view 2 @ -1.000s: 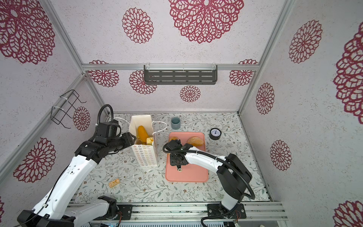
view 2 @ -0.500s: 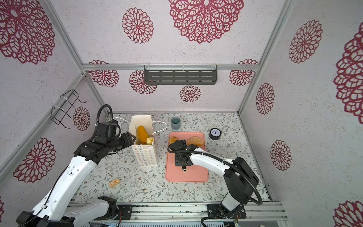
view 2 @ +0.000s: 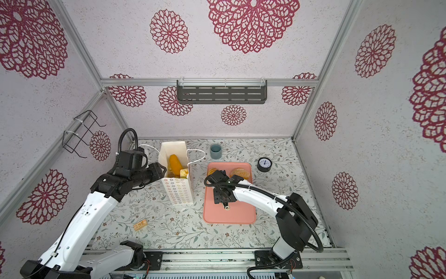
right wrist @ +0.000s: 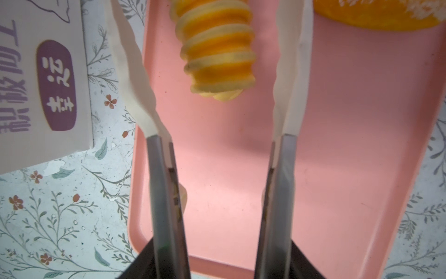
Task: Place the fake bread into the paper bag
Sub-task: 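Lower the tongs around the striped yellow spiral pastry and pinch it, then lift the spiral pastry with the right tongs and carry it over the bag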
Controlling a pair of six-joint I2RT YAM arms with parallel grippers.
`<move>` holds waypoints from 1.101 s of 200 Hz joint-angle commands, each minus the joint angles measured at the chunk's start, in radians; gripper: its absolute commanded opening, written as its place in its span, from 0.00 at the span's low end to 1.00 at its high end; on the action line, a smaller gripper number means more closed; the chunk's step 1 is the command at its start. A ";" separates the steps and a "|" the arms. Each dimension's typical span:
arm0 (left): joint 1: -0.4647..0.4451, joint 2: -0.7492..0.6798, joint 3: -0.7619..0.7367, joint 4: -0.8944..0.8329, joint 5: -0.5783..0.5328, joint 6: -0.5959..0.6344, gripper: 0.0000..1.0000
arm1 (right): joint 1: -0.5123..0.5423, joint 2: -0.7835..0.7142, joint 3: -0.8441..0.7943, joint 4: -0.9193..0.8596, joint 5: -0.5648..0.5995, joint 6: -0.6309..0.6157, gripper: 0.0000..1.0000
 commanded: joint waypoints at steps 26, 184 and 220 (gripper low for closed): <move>0.010 -0.011 -0.015 0.027 -0.003 0.008 0.53 | -0.017 0.039 0.027 -0.011 0.004 -0.037 0.56; 0.012 -0.008 0.009 0.012 -0.005 0.000 0.47 | -0.052 -0.170 -0.003 -0.040 0.008 -0.027 0.18; 0.012 -0.010 0.021 0.001 -0.005 -0.001 0.40 | -0.089 -0.262 0.015 -0.080 0.013 -0.021 0.15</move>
